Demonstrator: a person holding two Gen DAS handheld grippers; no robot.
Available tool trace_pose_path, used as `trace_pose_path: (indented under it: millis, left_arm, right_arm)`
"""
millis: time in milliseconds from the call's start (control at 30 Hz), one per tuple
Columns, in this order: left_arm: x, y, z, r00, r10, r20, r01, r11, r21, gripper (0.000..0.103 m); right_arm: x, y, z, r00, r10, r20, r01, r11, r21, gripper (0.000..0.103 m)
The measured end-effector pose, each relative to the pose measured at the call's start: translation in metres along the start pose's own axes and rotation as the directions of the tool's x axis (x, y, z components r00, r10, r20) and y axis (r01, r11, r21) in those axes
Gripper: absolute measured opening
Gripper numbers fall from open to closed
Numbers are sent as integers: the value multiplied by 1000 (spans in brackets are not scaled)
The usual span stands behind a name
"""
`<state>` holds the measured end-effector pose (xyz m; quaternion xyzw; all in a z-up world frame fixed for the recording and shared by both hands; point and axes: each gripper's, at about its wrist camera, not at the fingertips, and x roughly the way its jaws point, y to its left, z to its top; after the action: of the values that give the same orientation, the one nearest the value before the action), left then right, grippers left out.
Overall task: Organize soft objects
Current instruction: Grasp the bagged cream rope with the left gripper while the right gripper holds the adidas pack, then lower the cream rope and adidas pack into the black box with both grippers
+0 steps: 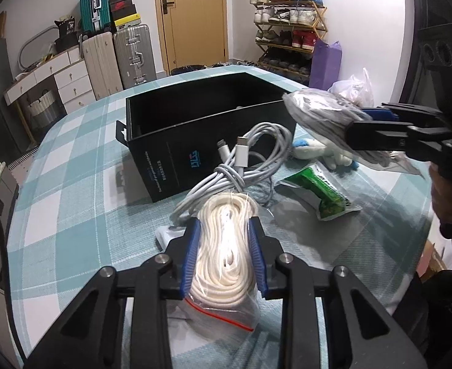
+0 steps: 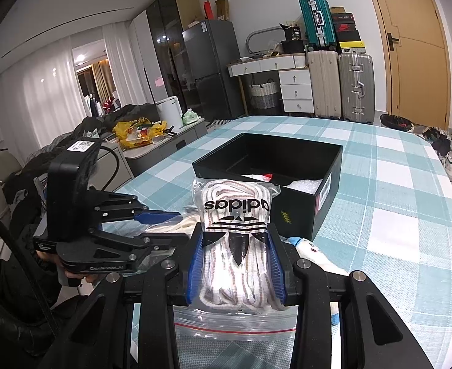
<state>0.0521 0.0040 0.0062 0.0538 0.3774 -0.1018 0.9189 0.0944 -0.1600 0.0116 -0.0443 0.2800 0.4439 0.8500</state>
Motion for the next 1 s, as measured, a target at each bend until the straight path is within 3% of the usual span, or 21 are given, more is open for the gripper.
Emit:
trace_pose_path:
  millis: [267,800,1000]
  left_arm:
    - [-13,-4,-6,998,-66,10,67,998,-21,22]
    - [-22,-7,-5,994,-103,42,105,993,-45,20]
    - [-28,-6,-4,992,-106,72,110,993,-51,12]
  right_arm:
    - [0,-1,1,1000,2,7,-3,1000,5,37]
    - [1,-3,2,1000,-1,11,1,1000,6,37]
    - [1,-3,3,1000,-1,15,1,1000,8,37]
